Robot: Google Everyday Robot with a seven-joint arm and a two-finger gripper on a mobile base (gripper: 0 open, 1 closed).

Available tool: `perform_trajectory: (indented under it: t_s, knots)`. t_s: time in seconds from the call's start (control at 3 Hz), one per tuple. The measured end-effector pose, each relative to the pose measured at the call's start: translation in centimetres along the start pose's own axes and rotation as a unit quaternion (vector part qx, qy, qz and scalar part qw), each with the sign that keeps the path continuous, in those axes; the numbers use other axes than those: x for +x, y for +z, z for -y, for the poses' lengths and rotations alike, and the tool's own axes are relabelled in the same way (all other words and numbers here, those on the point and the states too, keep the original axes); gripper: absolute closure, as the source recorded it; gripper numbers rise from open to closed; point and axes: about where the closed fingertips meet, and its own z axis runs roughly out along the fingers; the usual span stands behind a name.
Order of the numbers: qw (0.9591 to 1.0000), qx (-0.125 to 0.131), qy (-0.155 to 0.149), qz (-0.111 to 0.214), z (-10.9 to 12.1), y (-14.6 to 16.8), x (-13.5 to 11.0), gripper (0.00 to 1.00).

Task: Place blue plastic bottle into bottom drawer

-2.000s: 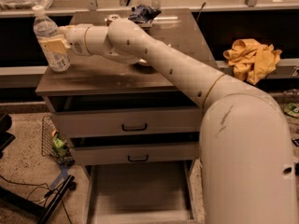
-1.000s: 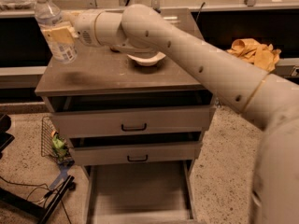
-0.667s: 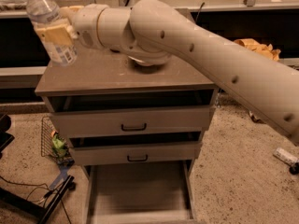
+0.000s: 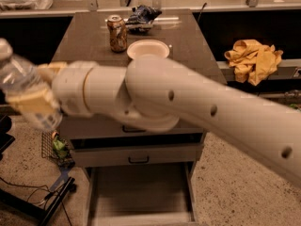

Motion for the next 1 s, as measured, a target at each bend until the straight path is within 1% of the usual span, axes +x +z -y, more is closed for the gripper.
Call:
perform_trajectory:
  t_s: [0.33, 0.67, 1.0]
  knots:
    - [0.9982, -0.01, 0.045, -0.038, -3.5, -3.7, 8.3, 1.0]
    - [0.992, 0.066, 0.075, -0.077, 1.6, -11.1, 17.7, 1.0]
    - [0.984, 0.118, 0.088, -0.101, 7.4, -16.6, 26.3, 1.0]
